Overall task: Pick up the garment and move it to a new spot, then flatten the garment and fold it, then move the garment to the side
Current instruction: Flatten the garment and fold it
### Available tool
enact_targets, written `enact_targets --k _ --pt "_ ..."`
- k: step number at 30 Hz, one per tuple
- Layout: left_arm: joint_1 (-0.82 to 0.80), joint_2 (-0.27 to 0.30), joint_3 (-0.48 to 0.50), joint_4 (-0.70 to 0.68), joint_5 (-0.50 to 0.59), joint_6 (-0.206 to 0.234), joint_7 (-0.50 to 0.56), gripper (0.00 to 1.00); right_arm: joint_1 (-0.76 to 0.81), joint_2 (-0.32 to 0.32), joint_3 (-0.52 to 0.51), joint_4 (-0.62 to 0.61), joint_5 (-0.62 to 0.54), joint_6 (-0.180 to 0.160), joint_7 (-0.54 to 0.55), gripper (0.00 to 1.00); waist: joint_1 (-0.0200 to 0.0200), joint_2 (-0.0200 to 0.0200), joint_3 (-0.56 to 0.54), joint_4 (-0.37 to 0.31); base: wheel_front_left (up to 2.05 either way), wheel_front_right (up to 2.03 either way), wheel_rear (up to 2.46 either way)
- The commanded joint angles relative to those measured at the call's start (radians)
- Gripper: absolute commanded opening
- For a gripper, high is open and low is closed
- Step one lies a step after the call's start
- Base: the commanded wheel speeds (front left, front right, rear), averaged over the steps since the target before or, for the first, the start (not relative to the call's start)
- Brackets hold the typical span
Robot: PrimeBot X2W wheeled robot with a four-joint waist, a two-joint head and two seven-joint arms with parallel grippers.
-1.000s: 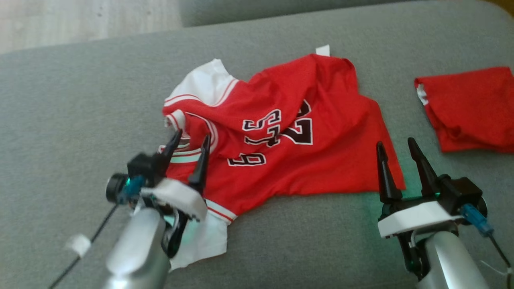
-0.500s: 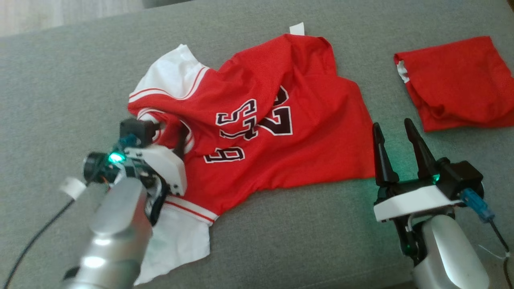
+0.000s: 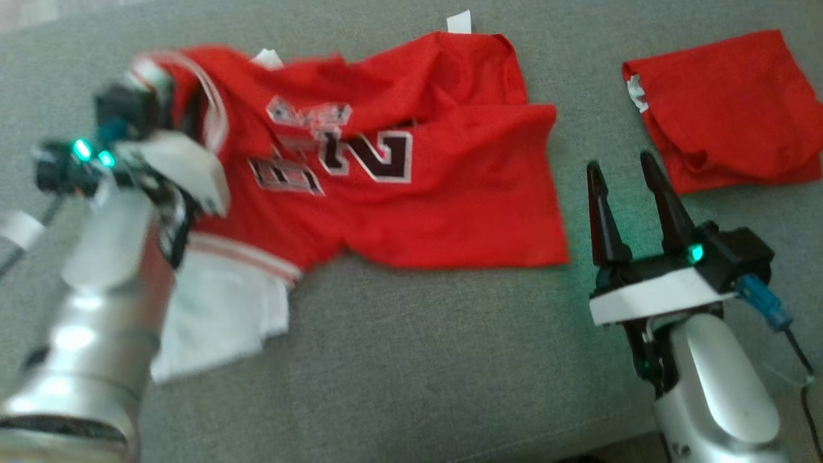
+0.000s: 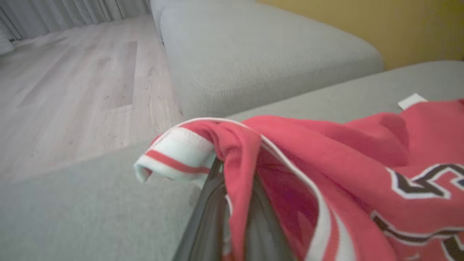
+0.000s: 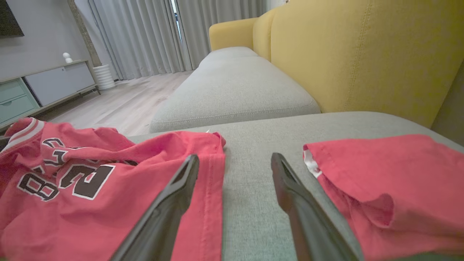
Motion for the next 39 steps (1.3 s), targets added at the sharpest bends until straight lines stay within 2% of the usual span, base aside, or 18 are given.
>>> enact_targets --k 1,7,12,13,14,22,28,32,39 --pt "-0.063 0.048 0.037 -0.021 0.004 0.005 -0.015 0.0 -0.035 0.0 0.028 -0.039 0.006 -0.001 -0.011 1.0 -0.0001 0.0 0.01 -0.007 0.0 0.0 0.0" --pt "-0.195 0.092 0.042 0.023 0.01 -0.002 -0.056 0.0 -0.074 0.0 0.055 -0.054 0.012 -0.001 -0.011 1.0 -0.0001 0.0 0.053 -0.031 0.0 0.0 0.0" --pt "-0.281 0.104 0.026 0.082 0.015 -0.018 -0.06 0.0 -0.095 0.0 0.06 -0.066 0.014 -0.001 -0.011 1.0 -0.0001 0.0 0.083 -0.032 0.0 0.0 0.0" --pt "-0.291 0.103 0.021 0.094 0.016 -0.023 -0.062 0.71 -0.097 0.0 0.059 -0.067 0.014 -0.001 -0.011 1.0 -0.0001 0.0 0.086 -0.029 0.0 0.0 0.0" --pt "-0.298 0.103 0.018 0.105 0.016 -0.026 -0.066 1.0 -0.098 0.0 0.058 -0.067 0.014 -0.001 -0.011 1.0 -0.0001 0.0 0.087 -0.025 0.0 0.0 0.0" --pt "-0.274 0.094 0.008 0.164 -0.005 -0.041 -0.15 1.0 -0.085 0.0 0.052 -0.059 0.002 -0.001 -0.011 1.0 -0.0001 0.0 0.042 0.037 0.0 0.0 0.0" --pt "-0.183 0.07 0.016 0.141 -0.037 -0.047 -0.194 1.0 -0.042 0.0 0.029 -0.047 -0.015 -0.001 -0.011 1.0 -0.0001 0.0 -0.034 0.108 0.0 0.0 0.0" --pt "-0.087 0.052 0.04 0.063 -0.063 -0.046 -0.203 1.0 -0.003 0.0 0.01 -0.04 -0.021 -0.001 -0.011 1.0 -0.0001 0.0 -0.087 0.151 0.0 0.0 0.0" --pt "0.189 0.018 0.113 -0.224 -0.085 -0.007 -0.204 1.0 0.067 0.0 -0.006 -0.034 -0.017 -0.001 -0.011 1.0 -0.0001 0.0 -0.161 0.196 0.0 0.0 0.0"
